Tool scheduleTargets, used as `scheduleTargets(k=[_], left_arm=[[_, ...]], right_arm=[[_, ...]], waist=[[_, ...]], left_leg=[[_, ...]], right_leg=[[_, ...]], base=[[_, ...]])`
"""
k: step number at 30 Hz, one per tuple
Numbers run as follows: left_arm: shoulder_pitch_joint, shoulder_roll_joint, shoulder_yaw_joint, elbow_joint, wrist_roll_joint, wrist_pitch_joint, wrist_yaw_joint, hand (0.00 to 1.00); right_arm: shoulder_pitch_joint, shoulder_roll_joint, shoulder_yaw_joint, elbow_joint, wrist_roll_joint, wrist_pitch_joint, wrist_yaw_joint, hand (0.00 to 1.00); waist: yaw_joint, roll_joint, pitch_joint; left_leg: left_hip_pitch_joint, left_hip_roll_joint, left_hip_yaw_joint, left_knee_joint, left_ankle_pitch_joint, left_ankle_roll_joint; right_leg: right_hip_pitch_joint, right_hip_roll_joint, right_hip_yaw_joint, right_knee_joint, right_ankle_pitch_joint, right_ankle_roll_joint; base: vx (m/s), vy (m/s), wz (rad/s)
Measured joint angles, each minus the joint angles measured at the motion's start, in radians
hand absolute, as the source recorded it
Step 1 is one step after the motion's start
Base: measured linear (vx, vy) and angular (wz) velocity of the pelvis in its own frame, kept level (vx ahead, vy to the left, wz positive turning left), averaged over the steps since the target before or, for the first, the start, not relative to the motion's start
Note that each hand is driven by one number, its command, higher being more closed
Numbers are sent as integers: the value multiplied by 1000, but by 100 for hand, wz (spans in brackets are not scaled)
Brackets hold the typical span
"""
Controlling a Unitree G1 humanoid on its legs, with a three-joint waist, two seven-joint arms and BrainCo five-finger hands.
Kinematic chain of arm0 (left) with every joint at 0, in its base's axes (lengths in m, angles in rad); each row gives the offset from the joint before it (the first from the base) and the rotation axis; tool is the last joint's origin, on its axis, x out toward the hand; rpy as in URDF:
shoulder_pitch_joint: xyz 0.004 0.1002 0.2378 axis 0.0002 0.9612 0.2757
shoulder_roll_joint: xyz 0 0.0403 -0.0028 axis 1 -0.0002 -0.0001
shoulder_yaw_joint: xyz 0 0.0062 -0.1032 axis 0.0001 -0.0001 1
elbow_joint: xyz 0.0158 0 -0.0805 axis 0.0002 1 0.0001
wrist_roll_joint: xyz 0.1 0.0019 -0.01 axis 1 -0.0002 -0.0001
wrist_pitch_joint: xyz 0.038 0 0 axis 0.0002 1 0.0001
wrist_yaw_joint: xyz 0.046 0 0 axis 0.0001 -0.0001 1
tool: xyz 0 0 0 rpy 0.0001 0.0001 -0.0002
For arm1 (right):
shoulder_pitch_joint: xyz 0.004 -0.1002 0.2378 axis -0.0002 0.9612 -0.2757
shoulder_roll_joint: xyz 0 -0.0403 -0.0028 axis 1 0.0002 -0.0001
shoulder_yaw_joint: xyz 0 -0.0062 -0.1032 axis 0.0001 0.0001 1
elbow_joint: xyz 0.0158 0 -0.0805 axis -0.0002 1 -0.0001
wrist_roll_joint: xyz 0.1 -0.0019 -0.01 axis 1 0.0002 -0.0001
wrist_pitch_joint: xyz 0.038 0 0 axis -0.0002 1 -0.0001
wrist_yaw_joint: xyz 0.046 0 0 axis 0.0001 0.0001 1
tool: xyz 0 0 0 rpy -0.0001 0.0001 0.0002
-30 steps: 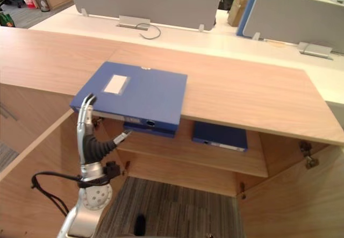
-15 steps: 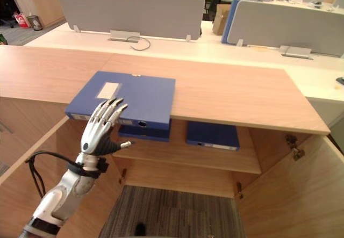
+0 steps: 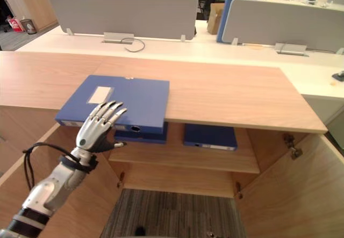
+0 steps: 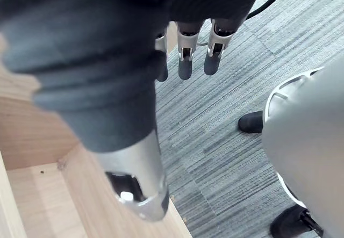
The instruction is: Walk over to the cabinet, pick up the folder, carry it to the office cabinet, place the folder inside the office cabinet, then close the office cabinet door
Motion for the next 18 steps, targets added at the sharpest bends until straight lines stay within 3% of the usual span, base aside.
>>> scheduleTargets(k=[4,9,18], left_arm=[[-52,-6,28,-3,-59,21,20,0],[-52,-18,-45,12,52,24,26,0],[-64,-17,-88,129,94,40,12,0]], right_arm=[[5,3,-2,-3,-12,6,8,0],[3,2,-2,-5,-31,7,10,0],[2,2,-2,-6,-31,10,11,0]], waist=[[-4,1,0],[-14,2,0],[-17,1,0]], left_leg=[[7,-2,9,0,0,1],[19,-1,10,0,-11,-2],[23,-11,10,0,-13,4]], right_leg=[[1,-5,9,5,0,0],[9,-6,10,4,-2,-3],[17,-13,10,0,-4,0]], base=[[3,4,-8],[-3,0,-1],[5,-1,0]])
